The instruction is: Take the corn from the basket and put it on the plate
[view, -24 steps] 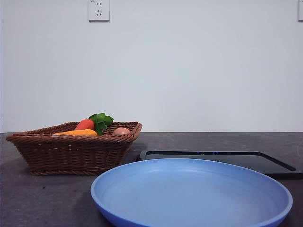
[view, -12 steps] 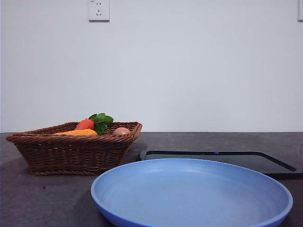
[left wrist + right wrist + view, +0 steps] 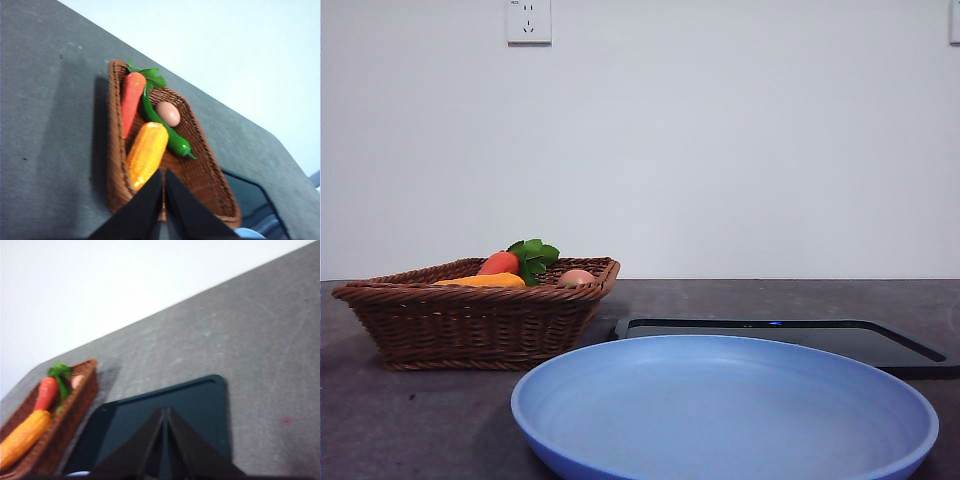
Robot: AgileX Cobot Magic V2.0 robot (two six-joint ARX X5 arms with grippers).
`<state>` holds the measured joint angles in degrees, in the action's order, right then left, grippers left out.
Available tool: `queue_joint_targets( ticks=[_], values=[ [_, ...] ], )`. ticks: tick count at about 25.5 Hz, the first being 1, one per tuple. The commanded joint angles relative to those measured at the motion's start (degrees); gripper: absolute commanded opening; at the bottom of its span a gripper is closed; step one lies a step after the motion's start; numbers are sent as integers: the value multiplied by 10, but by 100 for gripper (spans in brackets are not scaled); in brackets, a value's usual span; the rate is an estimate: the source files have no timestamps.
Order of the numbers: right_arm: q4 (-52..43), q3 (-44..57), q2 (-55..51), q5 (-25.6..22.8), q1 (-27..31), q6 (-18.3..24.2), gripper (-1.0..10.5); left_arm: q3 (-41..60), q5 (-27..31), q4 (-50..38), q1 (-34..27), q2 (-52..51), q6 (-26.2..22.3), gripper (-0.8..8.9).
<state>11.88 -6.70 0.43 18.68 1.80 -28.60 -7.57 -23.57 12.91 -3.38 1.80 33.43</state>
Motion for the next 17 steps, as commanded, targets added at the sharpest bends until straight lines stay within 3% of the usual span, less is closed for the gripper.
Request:
queue_joint_targets(
  ticks=[1, 8, 17],
  values=[
    [27, -35, 11, 10, -2, -7, 2, -37, -19, 29, -1, 16, 2, 7],
    [130, -134, 75, 38, -2, 49, 2, -127, -80, 112, -1, 78, -55, 7],
    [230, -253, 218, 132, -16, 127, 2, -231, -131, 244, 1, 172, -183, 7]
  ],
)
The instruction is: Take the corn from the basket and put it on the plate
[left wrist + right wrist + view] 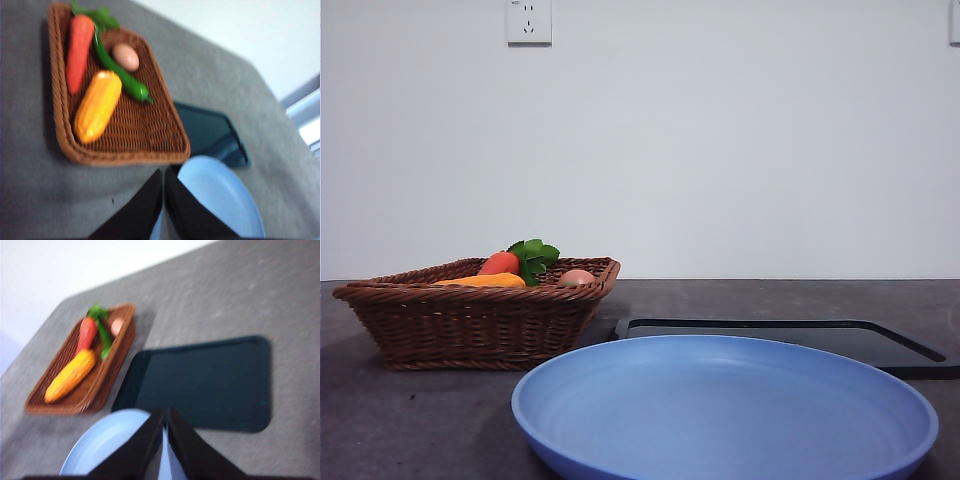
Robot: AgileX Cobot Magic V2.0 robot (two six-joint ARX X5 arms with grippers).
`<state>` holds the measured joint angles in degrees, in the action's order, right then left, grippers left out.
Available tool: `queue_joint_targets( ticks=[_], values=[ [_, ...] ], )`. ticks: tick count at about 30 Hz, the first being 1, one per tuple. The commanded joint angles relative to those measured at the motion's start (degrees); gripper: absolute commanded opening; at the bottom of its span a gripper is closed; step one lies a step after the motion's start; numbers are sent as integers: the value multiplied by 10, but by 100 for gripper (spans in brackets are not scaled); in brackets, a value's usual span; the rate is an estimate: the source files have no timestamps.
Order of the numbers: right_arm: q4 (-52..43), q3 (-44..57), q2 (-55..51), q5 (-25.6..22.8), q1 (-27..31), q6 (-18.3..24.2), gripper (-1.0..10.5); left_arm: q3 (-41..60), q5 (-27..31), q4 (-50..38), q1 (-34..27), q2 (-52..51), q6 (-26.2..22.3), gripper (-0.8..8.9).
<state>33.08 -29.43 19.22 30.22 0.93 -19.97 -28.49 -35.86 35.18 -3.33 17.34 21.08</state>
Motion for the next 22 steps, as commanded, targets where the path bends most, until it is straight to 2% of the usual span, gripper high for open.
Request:
queue_joint_targets(
  ticks=[1, 8, 10, 13, 15, 17, 18, 20, 22],
  values=[
    [33, -40, 48, 26, -13, 51, 2, -32, -12, 39, 2, 27, -74, 7],
    [143, -118, 150, 44, -68, 126, 2, -78, -20, 131, 27, 90, -140, 7],
    [177, -138, 178, 43, -94, 151, 2, -87, -20, 141, 39, 110, -144, 7],
    [180, -142, 203, 43, -118, 158, 2, -95, -20, 139, 45, 128, -144, 15],
    [180, -142, 214, 43, -121, 157, 10, -97, -20, 131, 45, 132, -141, 110],
    [180, -142, 223, 43, -121, 149, 154, -97, -20, 128, 45, 133, -139, 308],
    [179, -142, 225, 43, -121, 144, 244, -97, -20, 128, 45, 133, -139, 369],
    [178, -142, 232, 43, -121, 143, 340, -97, -21, 128, 45, 133, -133, 408],
    [176, -142, 242, 43, -121, 142, 351, -97, -21, 127, 45, 133, -130, 408]
  ],
)
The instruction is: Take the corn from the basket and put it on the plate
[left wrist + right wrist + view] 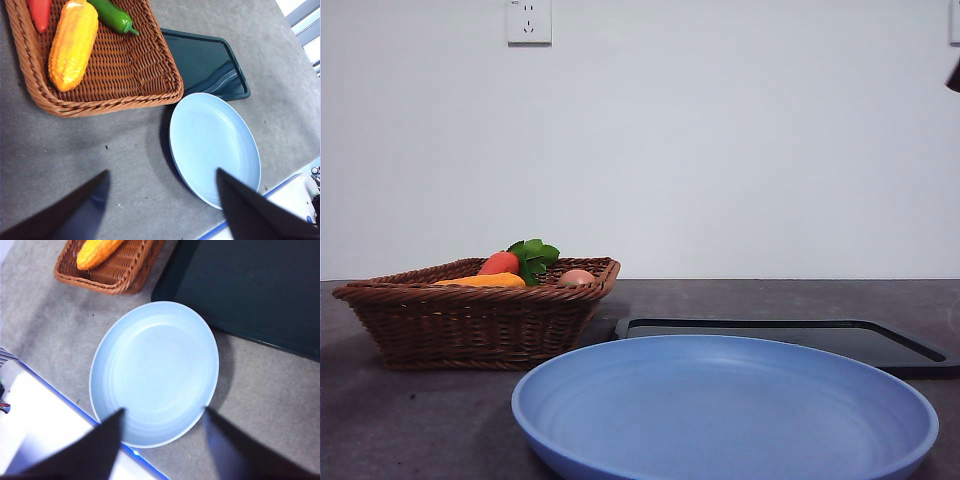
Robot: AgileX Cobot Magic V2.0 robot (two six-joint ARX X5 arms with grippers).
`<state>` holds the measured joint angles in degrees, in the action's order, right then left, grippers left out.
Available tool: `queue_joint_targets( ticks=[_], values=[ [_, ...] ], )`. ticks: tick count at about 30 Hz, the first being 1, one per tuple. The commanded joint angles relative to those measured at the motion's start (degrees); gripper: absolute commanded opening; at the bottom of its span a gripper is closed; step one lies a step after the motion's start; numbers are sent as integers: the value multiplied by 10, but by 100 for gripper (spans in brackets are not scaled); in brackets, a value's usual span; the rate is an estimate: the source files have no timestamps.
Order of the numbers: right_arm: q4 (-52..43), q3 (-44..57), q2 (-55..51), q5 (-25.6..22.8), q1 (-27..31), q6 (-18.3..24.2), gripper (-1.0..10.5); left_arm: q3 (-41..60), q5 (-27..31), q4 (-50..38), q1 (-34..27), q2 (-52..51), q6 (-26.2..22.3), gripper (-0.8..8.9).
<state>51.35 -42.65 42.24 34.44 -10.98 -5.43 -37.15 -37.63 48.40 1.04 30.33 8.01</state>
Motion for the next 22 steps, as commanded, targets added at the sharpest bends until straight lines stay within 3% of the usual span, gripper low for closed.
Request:
queue_joint_targets(
  ticks=[1, 14, 22],
  values=[
    [-8, -10, 17, 1, -2, -3, 351, -11, -3, -6, 1, 3, 0, 408],
    [-71, -10, 160, 0, -32, -12, 332, -11, -3, -17, 1, 3, 2, 407],
    [-125, -10, 295, -43, -62, -12, 332, -11, -3, -17, 1, 3, 2, 406]
  ],
)
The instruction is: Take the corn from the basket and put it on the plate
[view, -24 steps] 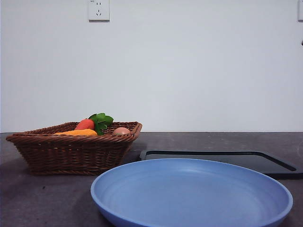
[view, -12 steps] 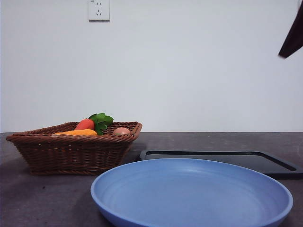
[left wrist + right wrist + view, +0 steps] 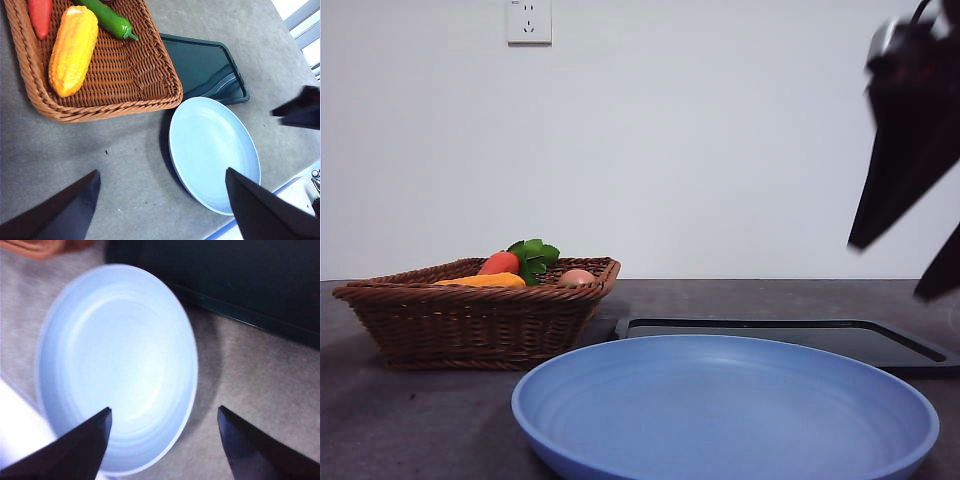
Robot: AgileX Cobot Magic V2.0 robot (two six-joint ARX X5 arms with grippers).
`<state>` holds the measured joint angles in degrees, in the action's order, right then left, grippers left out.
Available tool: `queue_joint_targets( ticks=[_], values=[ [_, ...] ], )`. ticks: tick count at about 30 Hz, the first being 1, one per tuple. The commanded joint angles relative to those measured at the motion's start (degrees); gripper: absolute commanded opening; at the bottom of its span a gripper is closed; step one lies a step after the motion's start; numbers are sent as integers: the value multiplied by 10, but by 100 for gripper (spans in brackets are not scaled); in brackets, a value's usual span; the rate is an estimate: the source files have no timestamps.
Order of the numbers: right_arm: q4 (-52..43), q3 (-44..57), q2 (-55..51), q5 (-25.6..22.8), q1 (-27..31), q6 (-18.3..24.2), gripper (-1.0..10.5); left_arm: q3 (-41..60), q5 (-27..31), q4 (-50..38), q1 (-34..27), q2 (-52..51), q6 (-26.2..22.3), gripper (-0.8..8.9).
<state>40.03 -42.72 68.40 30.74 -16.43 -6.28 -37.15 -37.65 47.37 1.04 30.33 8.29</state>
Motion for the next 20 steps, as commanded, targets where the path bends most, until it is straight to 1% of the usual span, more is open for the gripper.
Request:
queue_joint_targets(
  ticks=[1, 8, 15, 20],
  values=[
    [-20, -9, 52, -8, -10, -3, 332, -11, -3, -7, 1, 3, -1, 406],
    [-54, -9, 138, -10, -19, -3, 323, -11, -3, -7, 1, 3, -1, 406],
    [-69, -9, 175, -10, -30, -2, 216, -11, -3, -7, 1, 3, -1, 406],
    [-78, -9, 177, -11, -41, -1, 83, -11, -3, -7, 1, 3, -1, 406]
  ],
)
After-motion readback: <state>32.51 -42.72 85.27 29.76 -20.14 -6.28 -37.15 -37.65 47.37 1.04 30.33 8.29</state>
